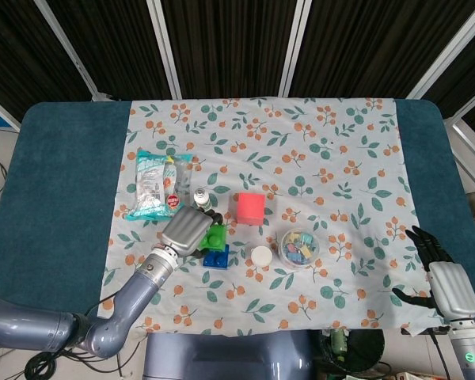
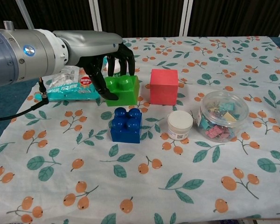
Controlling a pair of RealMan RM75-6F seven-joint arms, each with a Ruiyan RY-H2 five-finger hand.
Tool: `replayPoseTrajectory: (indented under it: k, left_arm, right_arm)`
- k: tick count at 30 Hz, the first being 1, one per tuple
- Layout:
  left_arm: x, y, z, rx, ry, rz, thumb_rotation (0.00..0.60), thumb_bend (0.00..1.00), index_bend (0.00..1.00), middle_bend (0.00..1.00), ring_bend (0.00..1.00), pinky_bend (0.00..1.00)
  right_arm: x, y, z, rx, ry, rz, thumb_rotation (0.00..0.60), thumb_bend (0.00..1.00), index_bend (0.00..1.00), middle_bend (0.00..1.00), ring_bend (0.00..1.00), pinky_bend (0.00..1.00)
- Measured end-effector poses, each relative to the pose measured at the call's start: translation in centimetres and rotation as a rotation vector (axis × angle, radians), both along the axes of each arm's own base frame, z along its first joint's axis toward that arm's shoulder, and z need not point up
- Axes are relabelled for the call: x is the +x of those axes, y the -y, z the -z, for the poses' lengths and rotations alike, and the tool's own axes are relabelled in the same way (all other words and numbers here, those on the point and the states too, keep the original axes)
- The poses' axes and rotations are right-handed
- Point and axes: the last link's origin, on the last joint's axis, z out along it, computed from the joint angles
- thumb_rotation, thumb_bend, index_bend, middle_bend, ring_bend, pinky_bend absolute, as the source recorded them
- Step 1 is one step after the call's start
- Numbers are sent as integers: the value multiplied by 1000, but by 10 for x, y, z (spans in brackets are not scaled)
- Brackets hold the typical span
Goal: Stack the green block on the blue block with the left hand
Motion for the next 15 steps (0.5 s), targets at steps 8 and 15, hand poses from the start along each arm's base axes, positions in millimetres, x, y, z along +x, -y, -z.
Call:
replayPoseTrajectory:
  k: [8, 15]
  left_arm:
    - [3, -1, 9, -8, -22, 6, 600, 311, 479, 488, 412, 501]
    - [3, -3, 13, -5, -45, -2, 600, 311, 483, 494, 414, 504]
  right_arm:
    - [0, 0, 0, 0, 5, 4, 600, 99, 0, 0, 0, 205]
    - [-1, 1, 0, 1, 9, 7, 600, 99, 0, 0, 0, 205]
